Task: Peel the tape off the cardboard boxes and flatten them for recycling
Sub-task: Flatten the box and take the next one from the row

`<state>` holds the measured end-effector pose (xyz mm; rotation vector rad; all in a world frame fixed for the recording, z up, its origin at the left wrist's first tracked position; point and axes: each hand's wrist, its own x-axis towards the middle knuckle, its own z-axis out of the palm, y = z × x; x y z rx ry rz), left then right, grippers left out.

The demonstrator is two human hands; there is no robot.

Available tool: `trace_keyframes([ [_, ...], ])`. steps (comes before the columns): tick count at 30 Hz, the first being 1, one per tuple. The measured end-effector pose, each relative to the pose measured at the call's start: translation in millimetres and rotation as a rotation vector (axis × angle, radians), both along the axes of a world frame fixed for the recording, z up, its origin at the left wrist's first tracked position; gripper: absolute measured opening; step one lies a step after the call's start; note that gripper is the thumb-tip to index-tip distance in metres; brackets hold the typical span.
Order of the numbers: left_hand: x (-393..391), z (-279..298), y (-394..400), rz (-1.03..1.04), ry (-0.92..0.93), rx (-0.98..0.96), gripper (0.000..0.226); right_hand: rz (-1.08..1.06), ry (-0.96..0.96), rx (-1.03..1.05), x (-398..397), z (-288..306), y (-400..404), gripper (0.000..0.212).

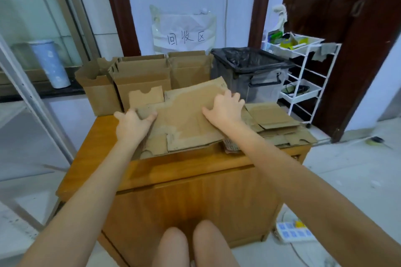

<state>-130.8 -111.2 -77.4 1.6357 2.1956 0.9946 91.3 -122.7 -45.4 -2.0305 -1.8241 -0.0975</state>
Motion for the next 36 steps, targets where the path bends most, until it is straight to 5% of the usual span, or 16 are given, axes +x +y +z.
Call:
trace_keyframes([
  [10, 179.7, -1.3, 26.5, -0.224, -0.119, -0.062, 0.063, -0.159, 0.065, 0.002, 179.0, -1.6, 13.3, 0.043],
  [19, 253.2, -28.1, 44.4, -0.219, -0.034, -0.093, 0.064, -0.17, 0.075, -0.037, 253.8, -41.7, 36.3, 0.044],
  [26, 254.7, -73.2, 47.9, -0.287, 0.419, -0.087, 0.056, -0.041, 0.123, -0.167, 264.4, -90.1, 48.9, 0.043],
  [36, 256.7, -83.5, 57.9, -0.457, 0.584, -0.139, 0.07, 0.009, -0.214, -0.356, 243.7, -94.0, 60.2, 0.067],
])
